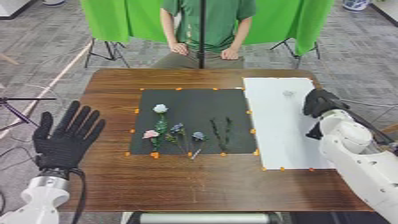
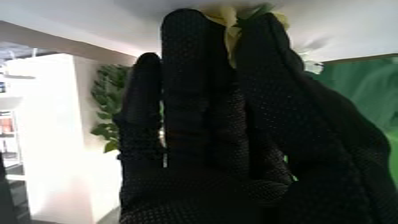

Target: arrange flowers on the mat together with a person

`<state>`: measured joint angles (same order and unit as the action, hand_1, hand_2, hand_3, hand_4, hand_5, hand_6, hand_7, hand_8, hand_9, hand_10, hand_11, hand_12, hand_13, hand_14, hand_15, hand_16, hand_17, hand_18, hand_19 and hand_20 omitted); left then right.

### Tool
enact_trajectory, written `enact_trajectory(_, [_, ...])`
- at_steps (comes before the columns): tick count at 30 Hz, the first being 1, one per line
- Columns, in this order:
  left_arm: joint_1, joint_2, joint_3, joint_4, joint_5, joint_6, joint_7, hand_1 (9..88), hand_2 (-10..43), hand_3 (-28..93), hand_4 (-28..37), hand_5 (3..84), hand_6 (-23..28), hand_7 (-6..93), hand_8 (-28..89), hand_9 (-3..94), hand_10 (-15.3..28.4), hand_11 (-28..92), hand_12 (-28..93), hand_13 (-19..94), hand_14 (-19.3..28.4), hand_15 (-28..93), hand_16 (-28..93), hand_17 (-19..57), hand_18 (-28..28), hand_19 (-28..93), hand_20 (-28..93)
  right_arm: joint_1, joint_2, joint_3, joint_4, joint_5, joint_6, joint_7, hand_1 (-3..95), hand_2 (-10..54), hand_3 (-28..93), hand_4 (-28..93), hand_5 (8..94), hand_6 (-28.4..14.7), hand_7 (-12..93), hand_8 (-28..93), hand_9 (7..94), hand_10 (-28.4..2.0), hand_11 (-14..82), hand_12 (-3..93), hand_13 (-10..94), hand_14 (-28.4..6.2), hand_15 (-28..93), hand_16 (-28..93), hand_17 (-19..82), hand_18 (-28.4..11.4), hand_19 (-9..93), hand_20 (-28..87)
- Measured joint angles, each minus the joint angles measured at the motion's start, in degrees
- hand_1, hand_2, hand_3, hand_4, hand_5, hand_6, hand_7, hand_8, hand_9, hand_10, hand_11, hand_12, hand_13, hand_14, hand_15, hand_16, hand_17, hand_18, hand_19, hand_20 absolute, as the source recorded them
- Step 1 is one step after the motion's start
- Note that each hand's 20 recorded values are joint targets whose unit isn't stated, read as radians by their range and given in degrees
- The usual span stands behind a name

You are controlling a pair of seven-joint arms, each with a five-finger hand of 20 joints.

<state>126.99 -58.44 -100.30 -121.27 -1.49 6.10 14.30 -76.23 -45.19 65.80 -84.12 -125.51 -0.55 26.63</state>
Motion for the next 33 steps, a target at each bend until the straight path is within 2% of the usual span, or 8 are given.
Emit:
enact_trajectory(4, [-0.1, 0.00, 0.05, 0.06, 0.00, 0.00, 0.00, 24.2, 9.7, 71, -28.3, 40.0, 6.6, 5.6, -8, 37.8, 14.9, 16, 9, 28, 15.4, 26, -6, -3.5, 13.3, 30, 12, -2.0, 1.0, 0.0, -2.6, -0.2, 1.4, -1.0, 59.5, -8.5, 67, -28, 64.9, 3.2, 50, -7, 78.0, -5.4, 12.4, 43.8, 66, -2.0, 34, 41, 30, -15.4, 68, 41])
enact_trajectory(7, [0.0, 0.00, -0.15, -0.01, 0.00, 0.15, 0.00, 24.3, 9.7, 71, -28.3, 38.5, 6.6, 5.5, -8, 37.5, 15.0, 16, 9, 28, 15.3, 26, -6, -3.6, 13.3, 30, 12, -3.7, 2.0, -0.3, -5.9, -2.0, 4.5, -2.3, 59.2, -8.6, 68, -28, 64.9, 3.2, 50, -7, 77.6, -5.5, 11.9, 43.2, 66, -2.2, 33, 40, 30, -15.2, 67, 40])
enact_trajectory(12, [1.4, -0.16, -2.16, -0.93, -0.20, 1.27, 0.57, 24.3, 9.9, 71, -28.3, 38.0, 6.5, 5.7, -8, 37.4, 15.0, 16, 9, 28, 15.4, 26, -6, -3.5, 13.2, 30, 12, -1.7, 2.5, -5.6, -10.1, -8.5, 7.4, -5.3, 58.7, -8.8, 68, -28, 64.8, 3.2, 50, -7, 76.9, -5.5, 11.4, 42.6, 65, -2.0, 33, 40, 30, -15.1, 67, 40])
enact_trajectory(17, [2.0, -0.17, -2.99, -1.01, -0.32, 1.86, 1.07, 24.6, 10.1, 71, -28.3, 38.5, 6.6, 6.1, -8, 37.6, 15.0, 16, 9, 28, 15.4, 27, -6, -3.5, 13.2, 30, 12, 5.1, -0.4, -12.5, -11.7, -6.5, 7.0, -9.6, 58.7, -8.8, 68, -28, 64.7, 3.4, 50, -8, 76.3, -5.5, 11.0, 42.2, 64, -1.9, 32, 40, 29, -15.0, 67, 40])
enact_trajectory(22, [1.8, -0.07, -2.84, -1.02, -0.49, 2.18, 1.24, 24.6, 10.2, 71, -28.3, 38.7, 6.6, 6.2, -8, 37.7, 15.0, 16, 9, 29, 15.8, 28, -6, -3.6, 13.3, 30, 12, 11.4, -6.3, -18.4, -9.6, -6.1, 5.6, -11.1, 58.6, -9.0, 69, -28, 64.9, 3.4, 51, -7, 76.3, -5.5, 11.2, 42.2, 64, -2.0, 32, 40, 29, -15.0, 67, 40])
enact_trajectory(26, [1.3, 0.05, -2.01, -0.99, -1.64, 1.94, 1.25, 24.7, 10.2, 71, -28.3, 39.1, 6.8, 6.0, -8, 37.7, 15.0, 16, 9, 29, 15.8, 28, -6, -3.6, 13.3, 30, 12, 13.0, -10.4, -20.5, -7.9, -7.0, 4.4, -11.1, 58.5, -9.1, 69, -28, 64.8, 3.4, 51, -7, 76.1, -5.5, 11.3, 42.3, 64, -2.0, 32, 40, 29, -15.1, 67, 40])
enact_trajectory(30, [0.9, 0.14, -1.61, -1.00, -1.66, 1.95, 1.07, 24.6, 10.4, 71, -28.3, 39.6, 6.8, 6.1, -8, 37.8, 15.1, 16, 9, 29, 15.7, 28, -6, -3.5, 13.2, 31, 12, 12.3, -11.5, -21.4, -8.3, -7.9, 1.1, -11.7, 58.5, -9.1, 69, -28, 64.9, 3.4, 51, -8, 75.7, -5.2, 11.1, 42.0, 63, -2.1, 32, 40, 29, -15.1, 67, 40])
enact_trajectory(33, [1.1, 0.15, -1.70, -1.13, -1.63, 2.02, 0.86, 24.7, 10.4, 71, -28.3, 39.7, 6.9, 6.1, -8, 37.8, 15.1, 16, 9, 29, 15.7, 28, -6, -3.5, 13.2, 31, 12, 11.8, -11.2, -23.0, -8.3, -8.7, 0.8, -12.6, 58.5, -9.2, 69, -28, 64.9, 3.4, 51, -8, 75.6, -5.4, 10.9, 41.7, 63, -2.1, 31, 40, 29, -15.2, 67, 40])
